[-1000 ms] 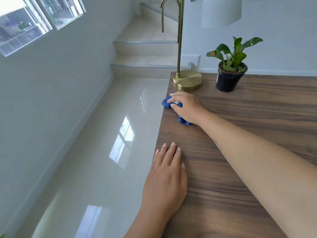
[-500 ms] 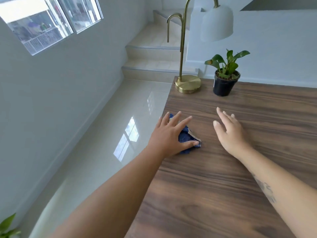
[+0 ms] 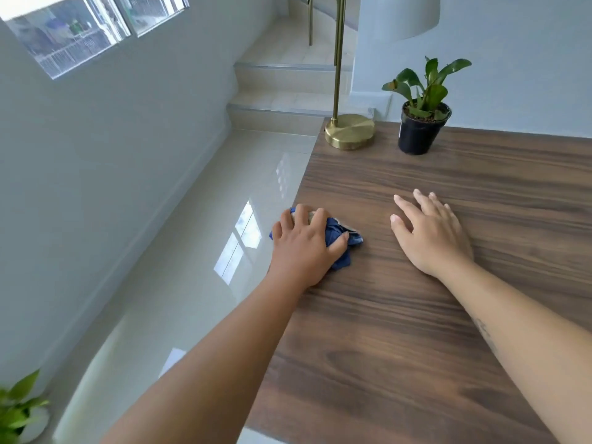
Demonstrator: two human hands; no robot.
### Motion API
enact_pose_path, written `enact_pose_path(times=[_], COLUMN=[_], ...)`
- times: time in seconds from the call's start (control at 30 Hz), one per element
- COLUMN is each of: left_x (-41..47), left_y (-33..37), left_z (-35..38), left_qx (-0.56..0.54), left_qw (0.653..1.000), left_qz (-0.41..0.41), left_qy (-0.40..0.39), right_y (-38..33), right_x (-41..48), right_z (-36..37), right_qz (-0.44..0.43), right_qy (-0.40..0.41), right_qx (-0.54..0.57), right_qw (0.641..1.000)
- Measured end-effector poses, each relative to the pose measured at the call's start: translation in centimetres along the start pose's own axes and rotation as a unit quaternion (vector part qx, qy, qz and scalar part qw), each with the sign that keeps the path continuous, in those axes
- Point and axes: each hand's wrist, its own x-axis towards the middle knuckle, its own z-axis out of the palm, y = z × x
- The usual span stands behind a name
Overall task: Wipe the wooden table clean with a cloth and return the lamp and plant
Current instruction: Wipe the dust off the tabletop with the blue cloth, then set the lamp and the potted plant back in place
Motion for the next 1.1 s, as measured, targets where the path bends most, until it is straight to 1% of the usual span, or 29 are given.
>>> enact_pose_path(times=[0.2, 0.3, 0.4, 0.6, 0.77, 0.87, 0.97, 1.07, 1.1], left_x=[-12.1, -17.7, -21.0, -19.0, -15.4, -13.5, -13.3, -12.1, -11.4], left_y=[-0.2, 0.3, 1.1, 2.8, 3.7, 3.8, 4.0, 3.6, 3.4], left_z=[-2.3, -3.1, -3.4, -4.3, -4.2, -4.2, -3.7, -3.8, -4.0], left_qx=[0.016, 0.039, 0.057, 0.079, 0.039, 0.061, 0.087, 0.077, 0.066], left_qw=[0.998, 0.995, 0.994, 0.989, 0.986, 0.985, 0.985, 0.985, 0.986], left_qz=[-0.054, -0.08, -0.092, -0.129, -0.163, -0.161, -0.149, -0.145, -0.143], left_qy=[0.02, 0.038, 0.03, 0.005, -0.006, -0.019, -0.012, -0.058, -0.062], right_y=[-0.1, -0.2, 0.0, 0.8, 1.2, 1.0, 1.1, 1.1, 1.0], right_x=[-0.9, -2.3, -4.6, -8.5, -9.4, -9.1, -9.2, -8.0, -7.1], right_z=[-0.6, -1.0, -1.1, -1.5, -1.2, -1.2, -1.0, -1.4, -1.8], right_qz=[-0.017, -0.022, -0.029, -0.066, -0.077, -0.07, -0.062, -0.041, -0.026], right_qy=[-0.005, -0.043, -0.084, -0.064, -0.04, -0.031, -0.017, 0.028, 0.044], right_qx=[0.028, 0.011, -0.016, -0.021, -0.007, -0.008, 0.002, 0.037, 0.053], right_qw=[0.999, 0.999, 0.996, 0.995, 0.996, 0.997, 0.998, 0.998, 0.997])
